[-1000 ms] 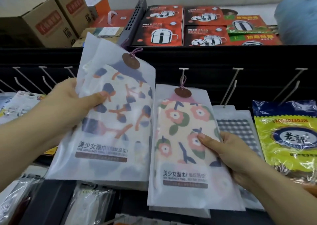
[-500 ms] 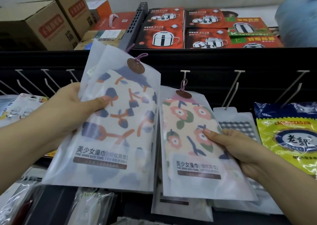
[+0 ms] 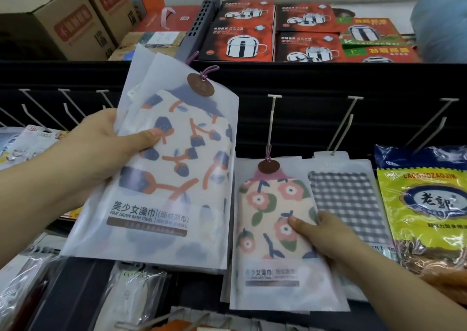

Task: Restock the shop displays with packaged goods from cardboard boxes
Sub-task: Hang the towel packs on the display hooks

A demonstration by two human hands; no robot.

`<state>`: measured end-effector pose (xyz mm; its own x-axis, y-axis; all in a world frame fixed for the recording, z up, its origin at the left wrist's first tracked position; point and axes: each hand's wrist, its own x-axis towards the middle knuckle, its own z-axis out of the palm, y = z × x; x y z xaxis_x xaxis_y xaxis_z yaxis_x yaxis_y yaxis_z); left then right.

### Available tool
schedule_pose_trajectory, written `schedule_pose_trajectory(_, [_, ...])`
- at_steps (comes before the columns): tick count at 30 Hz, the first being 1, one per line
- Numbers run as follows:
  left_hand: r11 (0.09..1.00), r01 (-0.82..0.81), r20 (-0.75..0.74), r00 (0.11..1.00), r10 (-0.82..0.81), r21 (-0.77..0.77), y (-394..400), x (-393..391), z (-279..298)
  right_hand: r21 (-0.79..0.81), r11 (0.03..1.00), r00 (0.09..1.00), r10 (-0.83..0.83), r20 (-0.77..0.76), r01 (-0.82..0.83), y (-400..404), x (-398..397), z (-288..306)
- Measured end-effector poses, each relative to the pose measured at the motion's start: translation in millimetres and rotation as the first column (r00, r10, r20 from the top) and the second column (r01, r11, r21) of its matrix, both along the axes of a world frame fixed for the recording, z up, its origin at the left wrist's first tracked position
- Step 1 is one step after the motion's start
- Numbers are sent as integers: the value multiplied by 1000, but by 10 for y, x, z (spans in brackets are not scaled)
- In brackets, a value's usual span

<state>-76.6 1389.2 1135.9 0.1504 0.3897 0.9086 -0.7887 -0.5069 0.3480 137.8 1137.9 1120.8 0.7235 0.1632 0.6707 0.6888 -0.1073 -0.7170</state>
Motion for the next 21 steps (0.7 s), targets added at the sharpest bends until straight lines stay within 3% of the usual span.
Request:
schedule_pose_trajectory(3, [1000,6,-3,1000,-6,-2,31,11,13,-13,995,995,-103,17,103,166,111,11])
schedule_pose_trajectory(5, [1000,-1,1,1000,1,2,51,21,15,-144,954,963,-251,95,263,256,133,9])
schedule_pose_trajectory(11, [1000,-22,14,1000,21,23,49,23,12,-467,702,839,-495,224,538,326,139,-55])
schedule_pose_trajectory(13, [1000,-11,14,1000,11,22,28,14,1,-474,548,719,-594,361,690,306,77,-101])
schedule_pose_trajectory(15, [1000,3,11,1000,-3,15,9,5,-10,-375,360,519,-636,571,854,290,-82,-135])
schedule_pose_trajectory(16, [1000,8,10,1000,-8,11,7,2,-12,-273,364,449,-606,656,891,295,-180,-140])
schedule_pose_trajectory(17, [1000,10,6,1000,-10,7,-2,-2,-13,-169,479,449,-562,695,862,306,-294,-141])
schedule_pose_trajectory(18, [1000,7,1,1000,-7,5,-2,-4,-13,-90,668,536,-501,679,739,332,-437,-128])
schedule_pose_trajectory(19, [1000,5,-3,1000,-5,3,-6,-5,-10,-36,861,690,-382,615,508,377,-568,-86])
schedule_pose_trajectory(20, [1000,8,-3,1000,-8,-2,-11,-6,-8,3,970,824,-206,527,241,420,-702,-27])
schedule_pose_trajectory(21, [1000,14,-1,1000,-14,-11,-15,-5,-8,18,1000,900,-11,436,4,479,-813,35])
